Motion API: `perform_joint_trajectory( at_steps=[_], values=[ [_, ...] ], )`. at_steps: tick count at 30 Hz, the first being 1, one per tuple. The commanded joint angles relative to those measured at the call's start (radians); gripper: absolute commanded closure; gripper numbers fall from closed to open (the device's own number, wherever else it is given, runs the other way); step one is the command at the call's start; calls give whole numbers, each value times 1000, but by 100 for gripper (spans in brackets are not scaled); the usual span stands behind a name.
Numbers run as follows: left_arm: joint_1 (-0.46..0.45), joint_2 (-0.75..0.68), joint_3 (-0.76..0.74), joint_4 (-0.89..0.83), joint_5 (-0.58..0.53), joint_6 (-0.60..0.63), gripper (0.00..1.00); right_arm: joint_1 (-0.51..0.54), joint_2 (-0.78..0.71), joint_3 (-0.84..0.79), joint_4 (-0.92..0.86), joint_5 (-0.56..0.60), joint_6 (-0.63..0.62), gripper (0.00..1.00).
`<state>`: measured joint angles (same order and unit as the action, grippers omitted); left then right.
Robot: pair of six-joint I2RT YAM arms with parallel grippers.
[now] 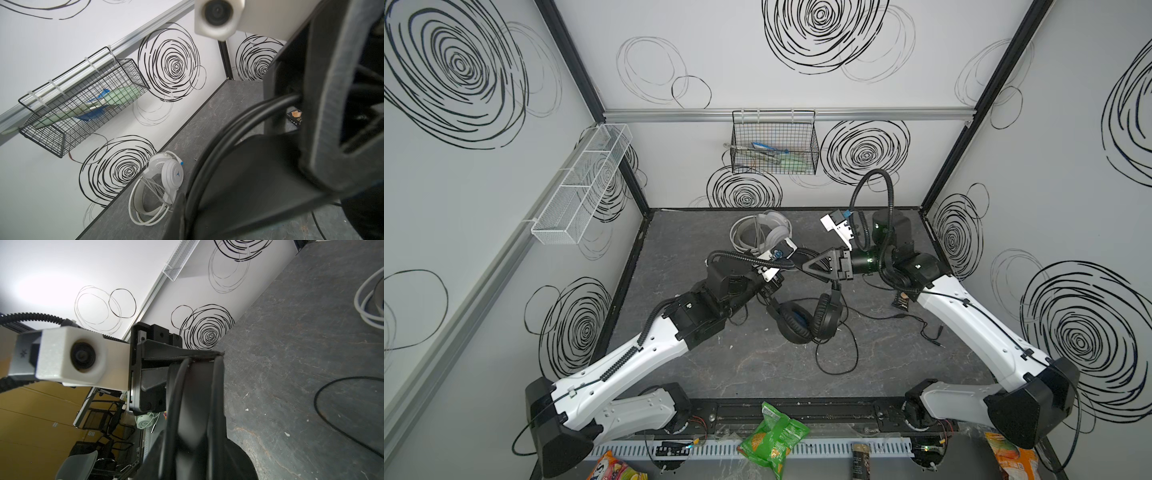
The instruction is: Wrap the headphones
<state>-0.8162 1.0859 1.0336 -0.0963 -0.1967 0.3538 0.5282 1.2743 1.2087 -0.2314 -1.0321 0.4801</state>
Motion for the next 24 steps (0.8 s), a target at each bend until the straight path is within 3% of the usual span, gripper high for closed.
perform_joint_trajectory(
  at_steps=[1,4,8,9,10,12,16,19,21,24],
  values=[
    [-1,3,-21,128,21,-22,79,0,-22,-17,38,-22,19,80],
    [0,5,-39,137,29,-49,63,-3,-32,-29,58,-16,26,88],
    [4,2,-59,139,21,-92,32,-19,-44,-46,79,2,29,96],
    [5,-3,-67,139,14,-106,20,-23,-49,-47,76,16,19,97],
    [6,-8,-73,133,5,-120,11,-28,-54,-45,55,43,-9,98],
    [7,-31,-94,109,2,-148,4,-27,-59,-14,-34,129,-109,100],
    [9,-123,-197,53,11,-242,2,14,-63,35,-206,405,-323,100],
    [23,-216,-281,0,1,-357,3,126,-47,39,-293,714,-477,100],
    [58,-273,-321,-41,-10,-464,3,212,-43,-8,-287,909,-537,100],
    [136,-338,-360,-86,33,-614,2,305,-56,-133,-192,1091,-573,100]
  ],
)
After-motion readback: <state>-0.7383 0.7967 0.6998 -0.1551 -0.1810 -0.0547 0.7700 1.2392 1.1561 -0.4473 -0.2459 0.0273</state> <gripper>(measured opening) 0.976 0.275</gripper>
